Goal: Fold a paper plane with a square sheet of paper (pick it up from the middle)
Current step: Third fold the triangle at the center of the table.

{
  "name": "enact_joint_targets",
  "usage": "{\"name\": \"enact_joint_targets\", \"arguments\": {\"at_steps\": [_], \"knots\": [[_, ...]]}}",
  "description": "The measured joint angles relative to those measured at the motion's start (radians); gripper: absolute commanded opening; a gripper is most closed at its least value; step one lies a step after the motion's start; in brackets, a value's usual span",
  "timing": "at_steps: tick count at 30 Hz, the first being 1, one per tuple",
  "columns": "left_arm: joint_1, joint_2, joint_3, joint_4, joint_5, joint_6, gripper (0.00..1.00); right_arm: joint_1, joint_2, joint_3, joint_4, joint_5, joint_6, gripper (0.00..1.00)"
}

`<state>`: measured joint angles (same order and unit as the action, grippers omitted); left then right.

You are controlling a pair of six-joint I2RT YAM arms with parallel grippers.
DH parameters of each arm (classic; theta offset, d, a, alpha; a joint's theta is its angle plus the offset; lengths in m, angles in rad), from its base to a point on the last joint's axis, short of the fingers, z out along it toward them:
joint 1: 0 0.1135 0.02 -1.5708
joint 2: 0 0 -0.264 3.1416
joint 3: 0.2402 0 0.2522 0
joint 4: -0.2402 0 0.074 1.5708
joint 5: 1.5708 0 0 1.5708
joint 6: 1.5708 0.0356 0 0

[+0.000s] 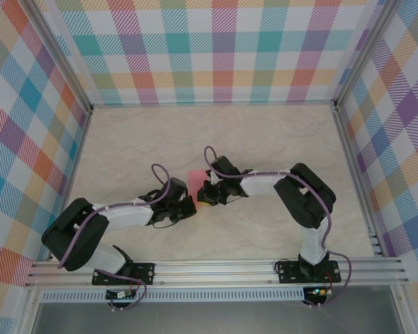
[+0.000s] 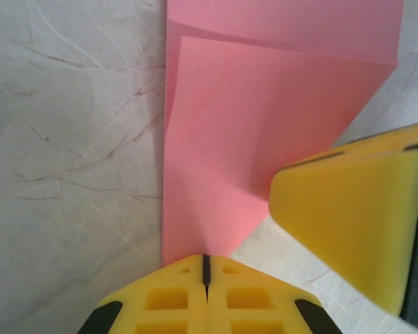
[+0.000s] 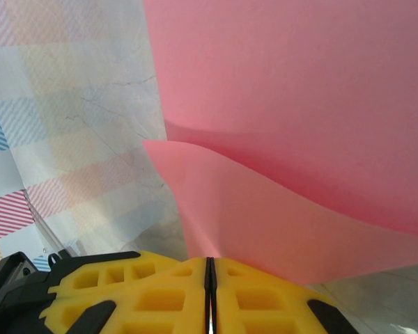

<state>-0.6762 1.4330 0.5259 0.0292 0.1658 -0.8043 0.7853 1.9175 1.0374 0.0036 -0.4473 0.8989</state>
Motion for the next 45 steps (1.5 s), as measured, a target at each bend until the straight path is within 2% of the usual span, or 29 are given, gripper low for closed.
{"name": "enact_joint_targets", "arguments": {"at_steps": [17, 33, 38, 45], "knots": [[0.001, -0.045, -0.016, -0.053, -0.044, 0.000, 0.03, 0.013, 0.042, 0.037, -0.061, 0.022, -0.001, 0.09], [0.003, -0.080, -0.015, -0.093, -0.032, 0.012, 0.03, 0.013, 0.048, 0.057, -0.095, 0.027, -0.001, 0.09], [0.004, -0.117, -0.022, -0.011, -0.009, -0.027, 0.02, 0.013, 0.050, 0.058, -0.095, 0.027, -0.001, 0.09], [0.008, -0.077, -0.028, 0.069, 0.018, -0.055, 0.00, 0.013, 0.050, 0.058, -0.095, 0.026, -0.001, 0.09]]}}
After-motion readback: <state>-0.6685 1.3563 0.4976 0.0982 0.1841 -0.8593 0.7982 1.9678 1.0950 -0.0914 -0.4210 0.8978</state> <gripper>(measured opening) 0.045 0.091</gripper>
